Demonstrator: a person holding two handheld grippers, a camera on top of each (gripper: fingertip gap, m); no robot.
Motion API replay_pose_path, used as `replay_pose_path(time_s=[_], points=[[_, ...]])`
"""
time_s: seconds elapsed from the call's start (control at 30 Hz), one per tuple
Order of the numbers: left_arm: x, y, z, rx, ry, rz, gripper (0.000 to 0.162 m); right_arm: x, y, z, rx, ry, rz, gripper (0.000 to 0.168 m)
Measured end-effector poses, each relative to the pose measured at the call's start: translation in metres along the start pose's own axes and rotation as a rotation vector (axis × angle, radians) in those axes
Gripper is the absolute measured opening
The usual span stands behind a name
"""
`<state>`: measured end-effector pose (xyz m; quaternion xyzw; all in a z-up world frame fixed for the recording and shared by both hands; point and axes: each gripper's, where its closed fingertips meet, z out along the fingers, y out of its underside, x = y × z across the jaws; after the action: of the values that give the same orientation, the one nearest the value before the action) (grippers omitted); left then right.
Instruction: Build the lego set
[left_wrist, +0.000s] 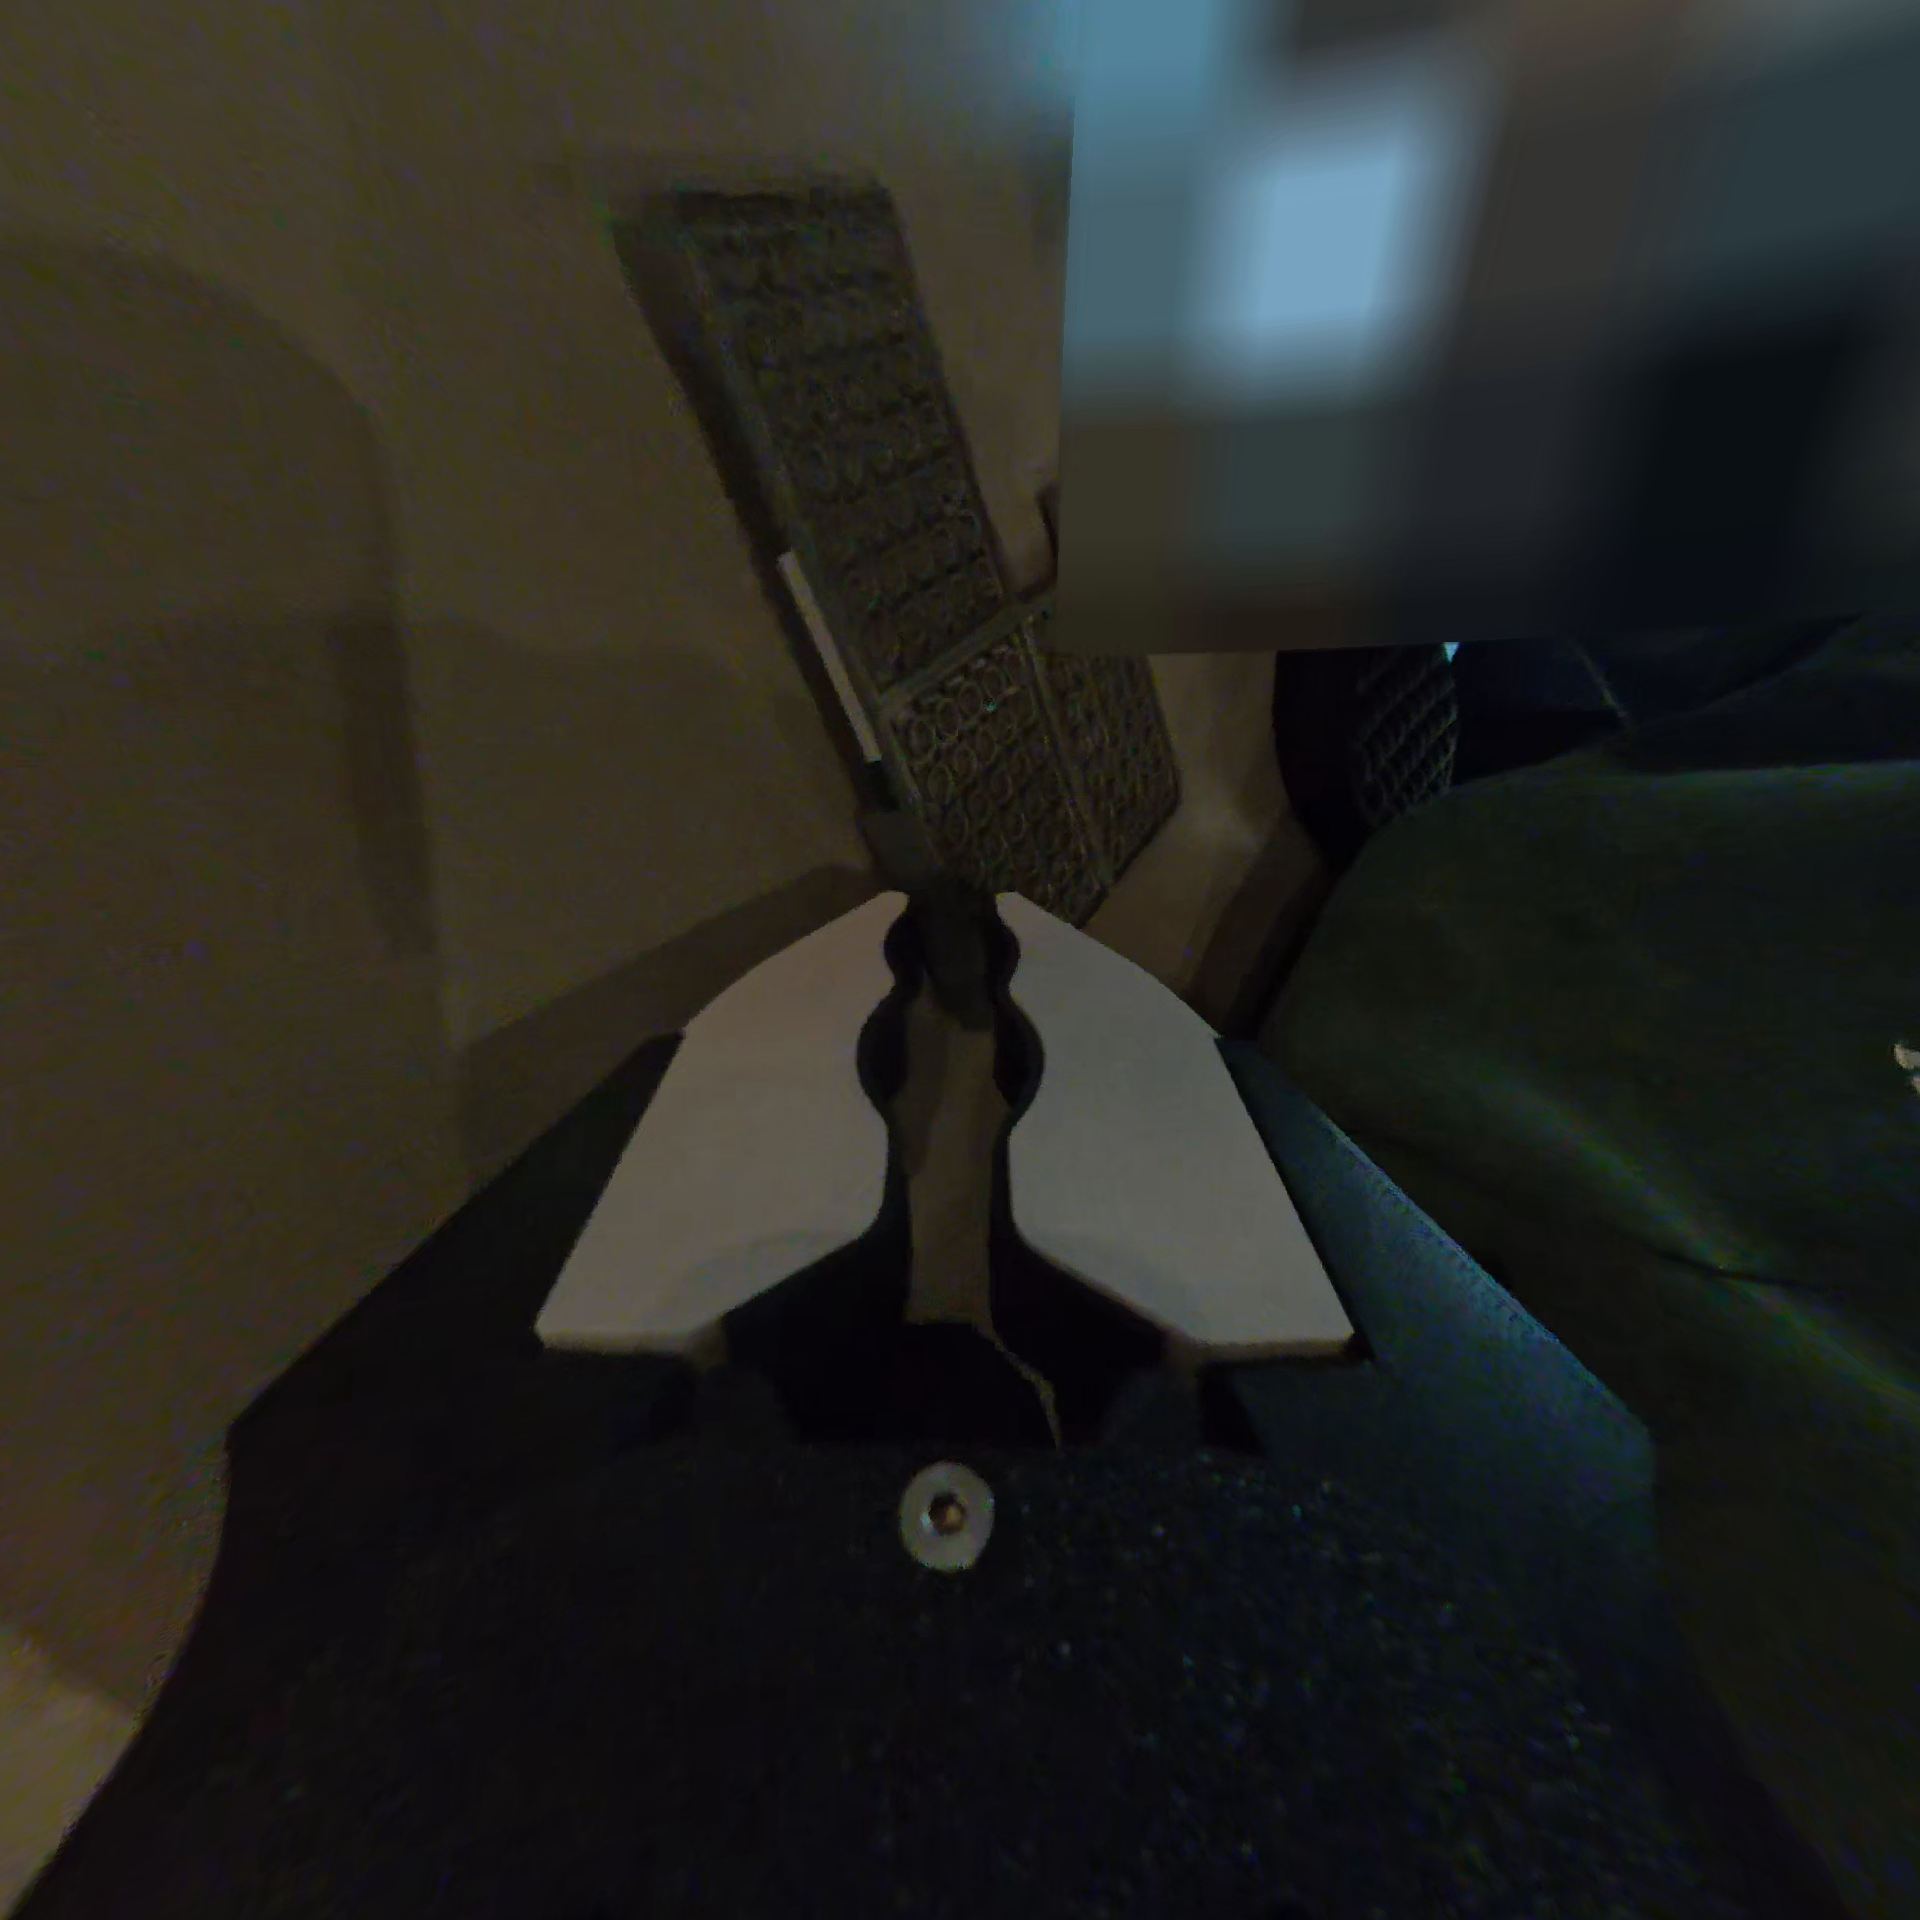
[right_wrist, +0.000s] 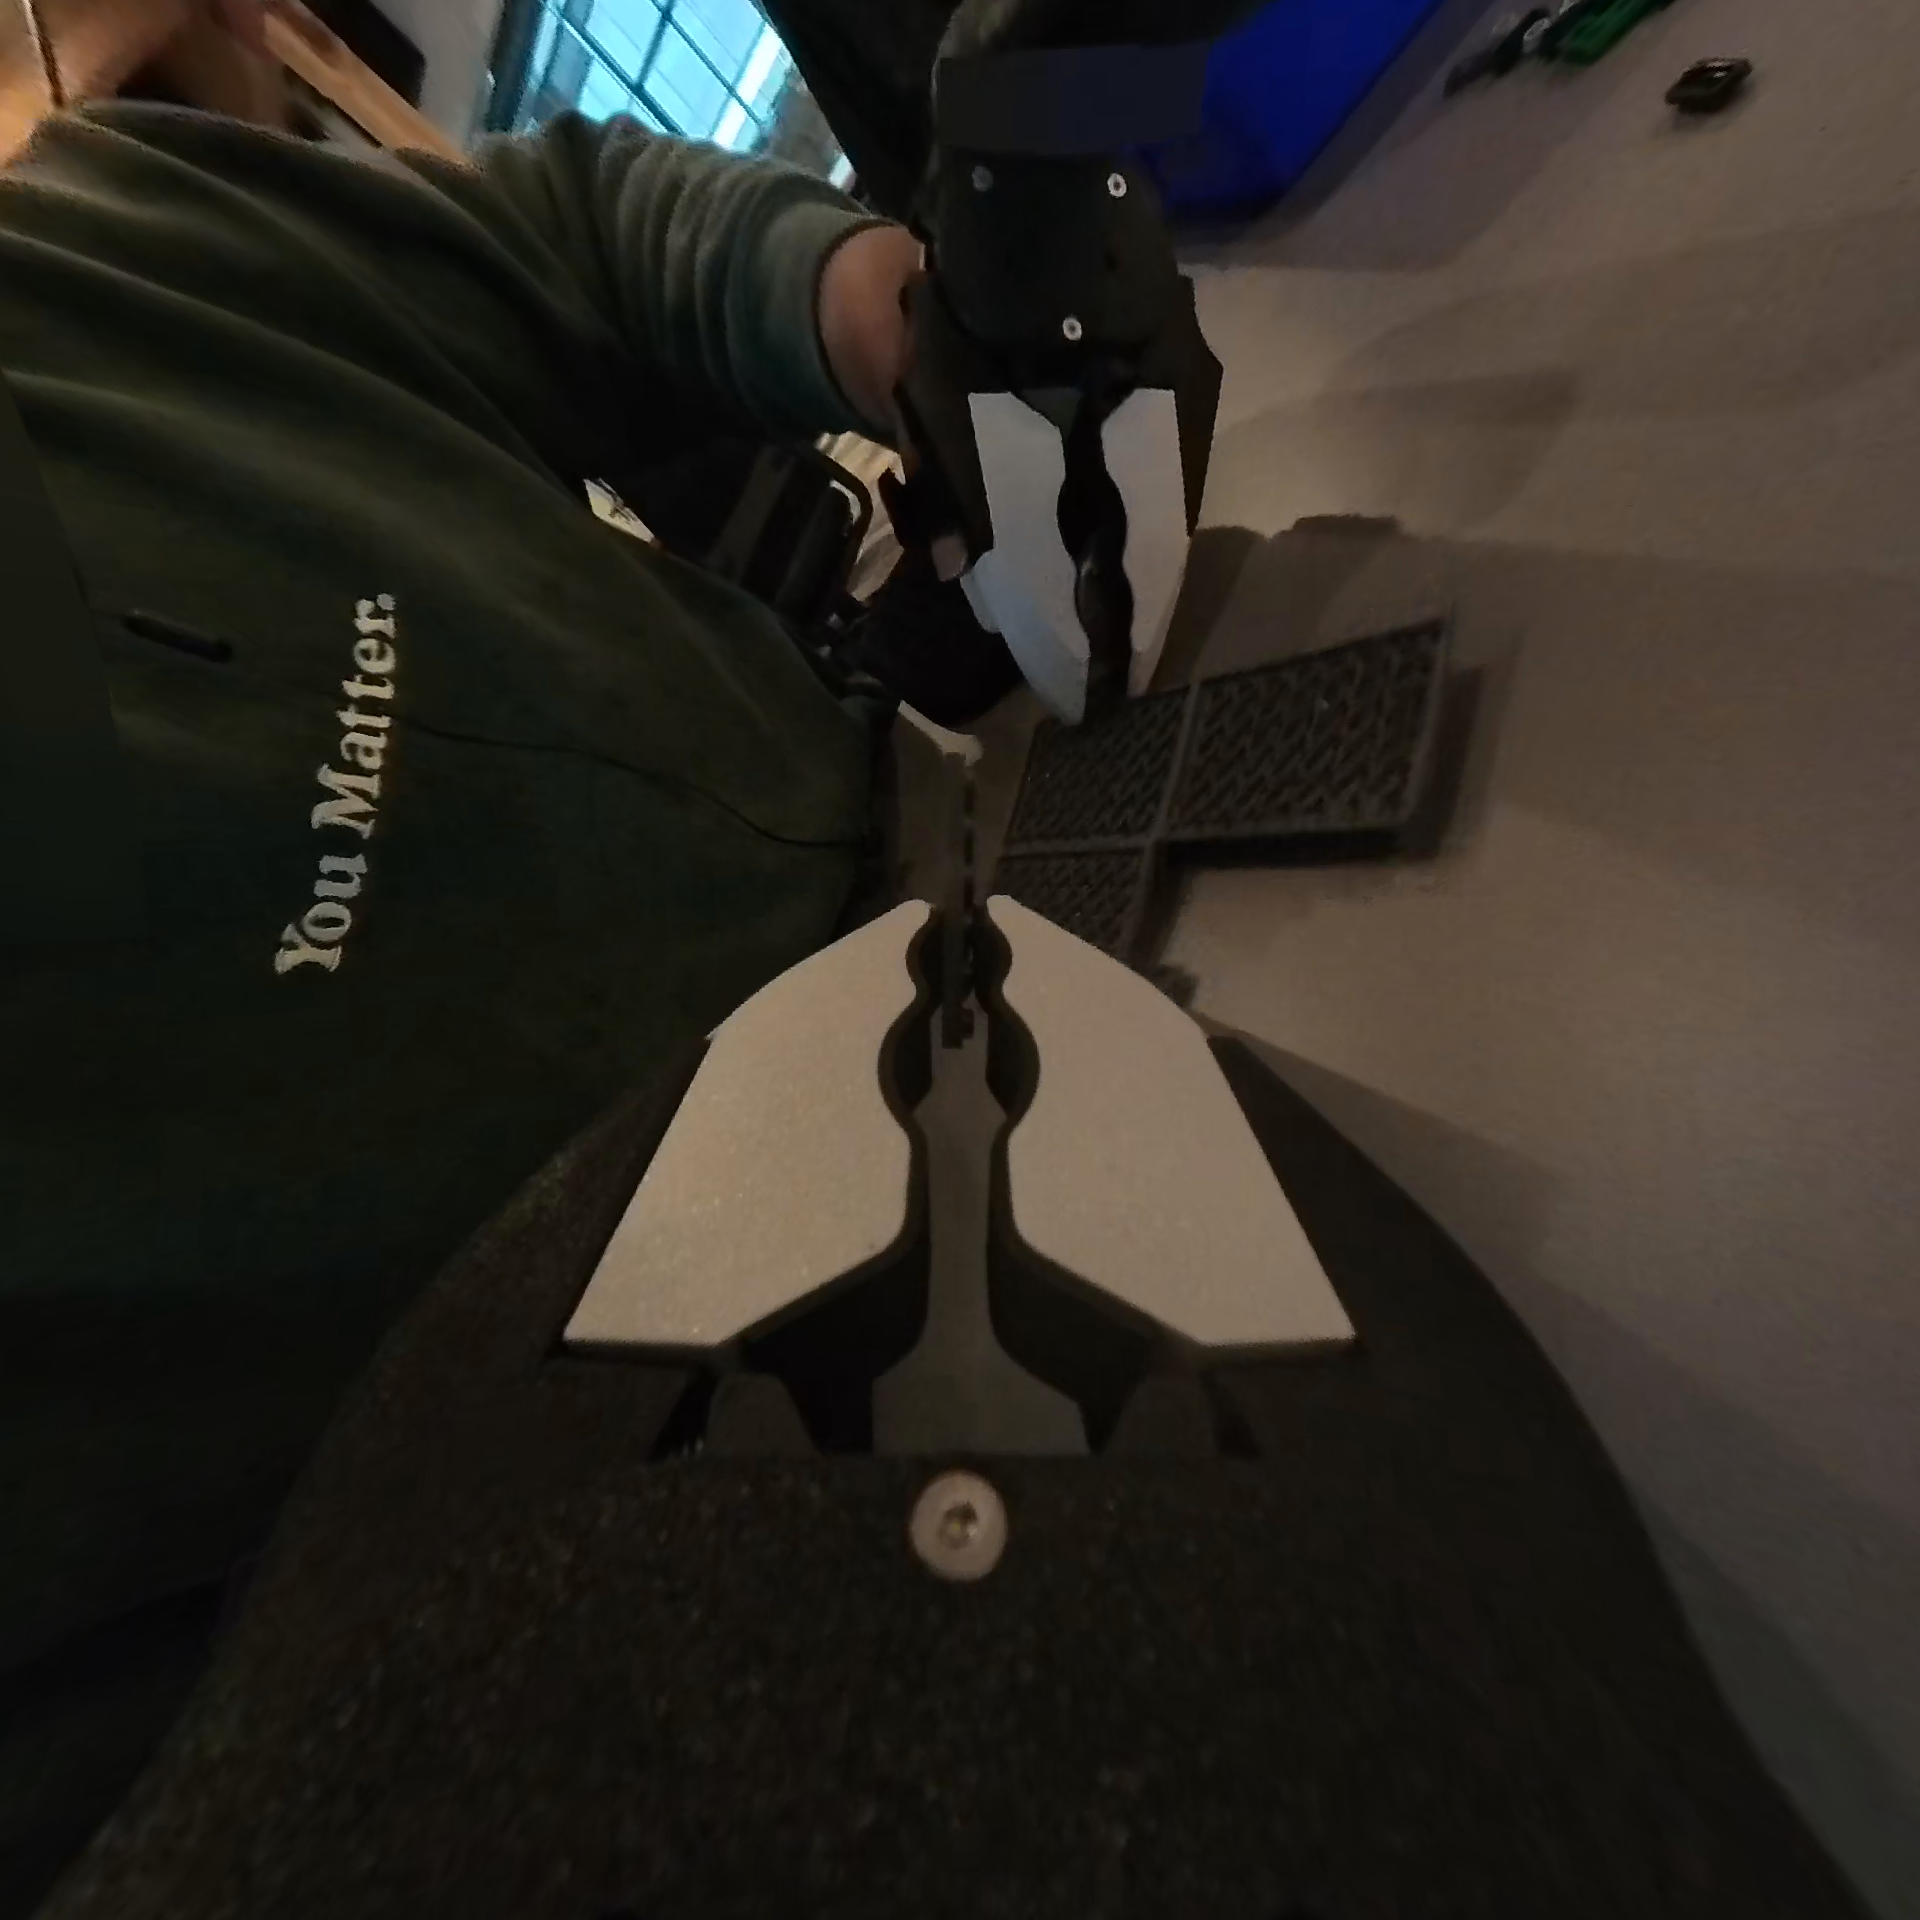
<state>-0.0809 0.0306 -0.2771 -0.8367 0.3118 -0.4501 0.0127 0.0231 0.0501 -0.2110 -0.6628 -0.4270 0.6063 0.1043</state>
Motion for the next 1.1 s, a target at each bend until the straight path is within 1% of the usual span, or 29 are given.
replay_pose_path(time_s=[0.07,0.2,0.3,0.4,0.53,0.73,0.83,0.97,1.0,1.03,1.1], points=[[0.000,-0.004,-0.001,0.006,-0.003,0.019,0.005,0.002,0.002,-0.001,0.003,0.003,0.003,0.004],[-0.001,-0.006,-0.003,-0.022,0.001,0.080,0.002,0.009,0.004,-0.005,0.017,0.025,0.021,0.004],[-0.003,-0.010,-0.006,-0.034,-0.007,0.125,0.001,0.013,0.006,-0.005,0.038,0.050,0.088,0.004],[-0.003,-0.012,-0.007,-0.022,-0.008,0.142,0.001,0.012,0.005,-0.001,0.111,0.064,0.185,0.004],[-0.002,-0.016,-0.008,0.024,0.002,0.159,0.001,0.007,0.008,0.007,0.205,0.095,0.249,0.004],[0.001,-0.035,-0.017,0.109,0.016,0.226,0.000,0.002,0.008,0.009,0.315,0.149,0.285,0.004],[-0.002,-0.037,-0.016,0.083,0.000,0.266,0.000,0.002,0.009,0.008,0.349,0.167,0.297,0.004],[-0.006,-0.041,-0.018,0.090,-0.020,0.302,0.000,-0.001,0.012,0.008,0.370,0.175,0.303,0.004],[-0.004,-0.044,-0.020,0.106,-0.016,0.307,0.002,-0.002,0.012,0.008,0.373,0.177,0.300,0.004],[-0.003,-0.047,-0.024,0.120,-0.015,0.309,0.007,-0.003,0.011,0.008,0.376,0.177,0.297,0.004],[-0.006,-0.050,-0.033,0.139,-0.065,0.343,0.017,-0.005,0.010,0.007,0.388,0.175,0.292,0.004]])
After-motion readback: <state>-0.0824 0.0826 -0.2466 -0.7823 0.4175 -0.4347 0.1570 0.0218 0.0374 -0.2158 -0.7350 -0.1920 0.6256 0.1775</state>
